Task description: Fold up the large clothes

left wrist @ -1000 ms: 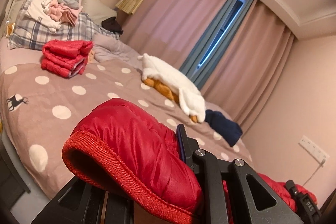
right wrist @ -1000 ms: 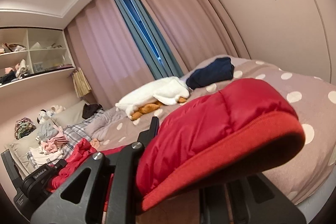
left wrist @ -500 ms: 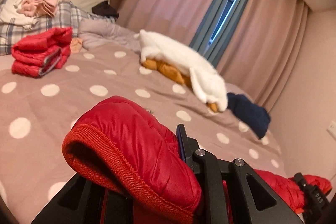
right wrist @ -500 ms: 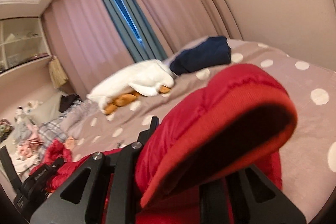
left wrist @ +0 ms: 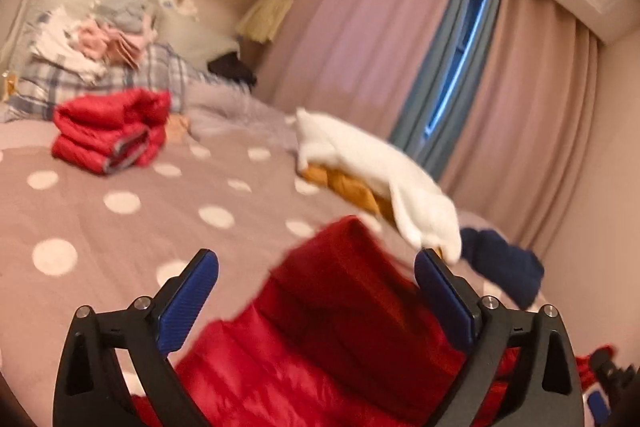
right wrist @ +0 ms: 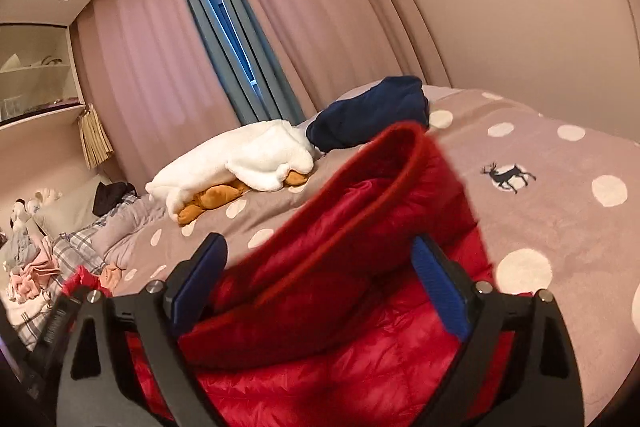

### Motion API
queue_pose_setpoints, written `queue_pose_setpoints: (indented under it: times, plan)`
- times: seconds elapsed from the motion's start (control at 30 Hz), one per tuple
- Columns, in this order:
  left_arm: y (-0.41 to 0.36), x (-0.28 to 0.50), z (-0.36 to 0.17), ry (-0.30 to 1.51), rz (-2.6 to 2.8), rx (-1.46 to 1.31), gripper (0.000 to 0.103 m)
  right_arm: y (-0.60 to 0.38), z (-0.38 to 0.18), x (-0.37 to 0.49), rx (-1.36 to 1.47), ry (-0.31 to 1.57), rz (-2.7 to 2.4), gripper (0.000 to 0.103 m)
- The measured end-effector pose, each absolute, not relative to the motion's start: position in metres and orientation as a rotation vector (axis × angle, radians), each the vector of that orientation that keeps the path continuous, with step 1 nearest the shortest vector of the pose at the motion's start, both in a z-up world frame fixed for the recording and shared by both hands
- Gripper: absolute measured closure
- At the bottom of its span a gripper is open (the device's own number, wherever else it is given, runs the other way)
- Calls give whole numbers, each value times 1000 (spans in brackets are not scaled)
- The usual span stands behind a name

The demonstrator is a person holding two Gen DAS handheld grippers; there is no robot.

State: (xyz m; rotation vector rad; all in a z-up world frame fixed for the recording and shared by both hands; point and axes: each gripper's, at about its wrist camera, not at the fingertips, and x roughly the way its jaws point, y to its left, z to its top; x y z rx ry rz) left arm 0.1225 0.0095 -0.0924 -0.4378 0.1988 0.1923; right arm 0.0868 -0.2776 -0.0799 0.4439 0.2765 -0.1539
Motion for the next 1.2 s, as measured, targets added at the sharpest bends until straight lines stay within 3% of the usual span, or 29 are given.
queue_pose_setpoints:
  times: [0.17, 0.4, 0.5, 0.57, 0.63, 0.7, 1.2]
  plan:
    - [11, 132, -97, 300, 142, -454, 6, -282, -85, 90, 468, 310, -161, 8]
    - [8, 133, -100, 306, 122, -460, 6, -276, -87, 97, 424, 318, -182, 8]
    - [6, 143, -104, 323, 117, -438, 37, -277, -92, 99, 426, 330, -176, 10]
    - [5, 152, -109, 374, 105, -422, 66, -277, -95, 102, 411, 342, -186, 22]
    - [4, 161, -119, 426, 97, -416, 76, -278, -99, 106, 380, 371, -224, 72]
    - [4, 165, -127, 448, 108, -402, 86, -281, -107, 112, 358, 405, -263, 93]
    - [-10, 171, -145, 469, 121, -302, 89, -285, -131, 124, 370, 472, -246, 94]
